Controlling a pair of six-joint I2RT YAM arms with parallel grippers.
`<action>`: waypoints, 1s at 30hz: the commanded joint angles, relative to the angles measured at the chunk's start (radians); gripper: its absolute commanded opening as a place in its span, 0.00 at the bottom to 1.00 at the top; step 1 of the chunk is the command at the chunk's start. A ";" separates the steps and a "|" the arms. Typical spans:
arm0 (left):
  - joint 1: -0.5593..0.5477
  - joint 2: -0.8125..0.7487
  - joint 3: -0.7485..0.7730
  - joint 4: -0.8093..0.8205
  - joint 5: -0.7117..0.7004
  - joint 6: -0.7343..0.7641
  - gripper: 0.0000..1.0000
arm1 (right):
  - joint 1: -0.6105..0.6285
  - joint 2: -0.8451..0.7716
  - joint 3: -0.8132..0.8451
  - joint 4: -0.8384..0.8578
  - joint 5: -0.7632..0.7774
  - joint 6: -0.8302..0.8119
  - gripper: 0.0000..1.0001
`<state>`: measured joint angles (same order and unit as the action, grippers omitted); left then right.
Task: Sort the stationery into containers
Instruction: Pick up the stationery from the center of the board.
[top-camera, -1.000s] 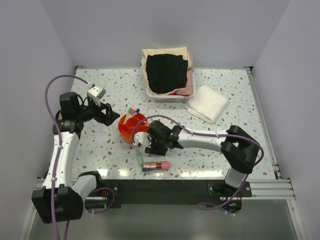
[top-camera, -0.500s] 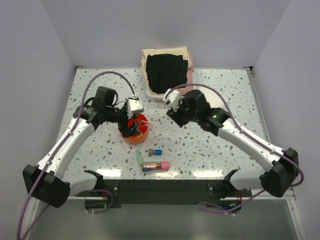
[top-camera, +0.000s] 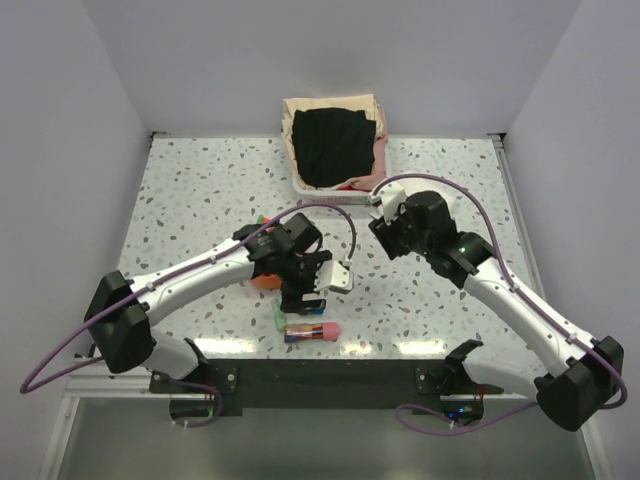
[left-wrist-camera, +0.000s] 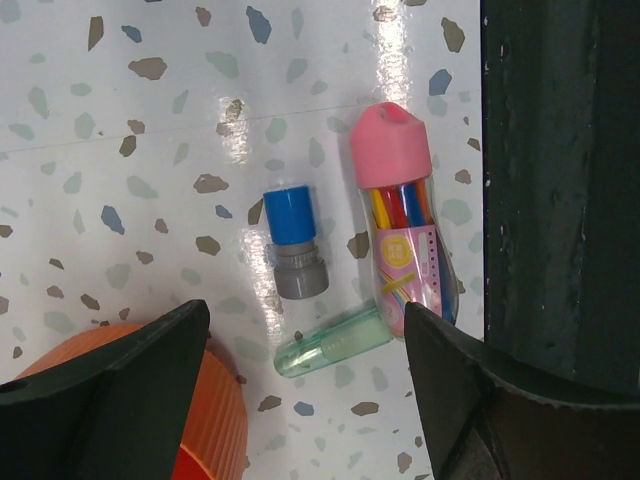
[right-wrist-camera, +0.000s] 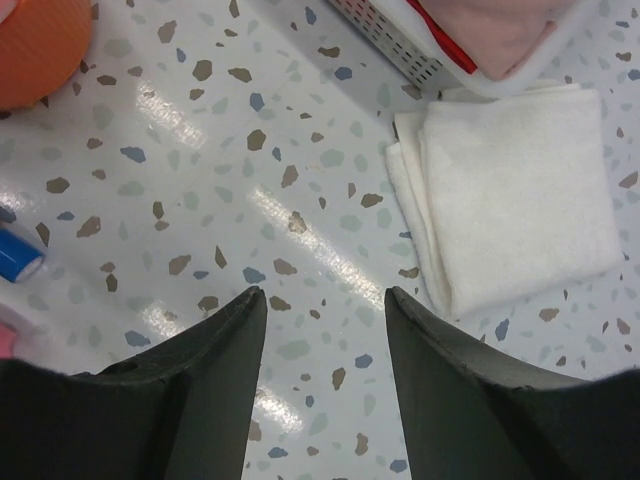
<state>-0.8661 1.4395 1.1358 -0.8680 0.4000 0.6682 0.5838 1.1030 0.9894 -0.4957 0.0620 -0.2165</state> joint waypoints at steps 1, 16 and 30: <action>-0.042 0.048 -0.005 0.108 -0.130 -0.071 0.83 | -0.032 -0.081 -0.027 0.000 0.004 0.032 0.55; -0.079 0.239 0.074 0.130 -0.121 -0.156 0.65 | -0.081 -0.187 -0.141 0.008 -0.014 0.057 0.55; -0.097 0.331 0.058 0.176 -0.112 -0.199 0.57 | -0.111 -0.193 -0.153 0.008 -0.016 0.062 0.55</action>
<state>-0.9581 1.7554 1.1706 -0.7326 0.2779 0.4934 0.4812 0.9203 0.8368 -0.5014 0.0570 -0.1680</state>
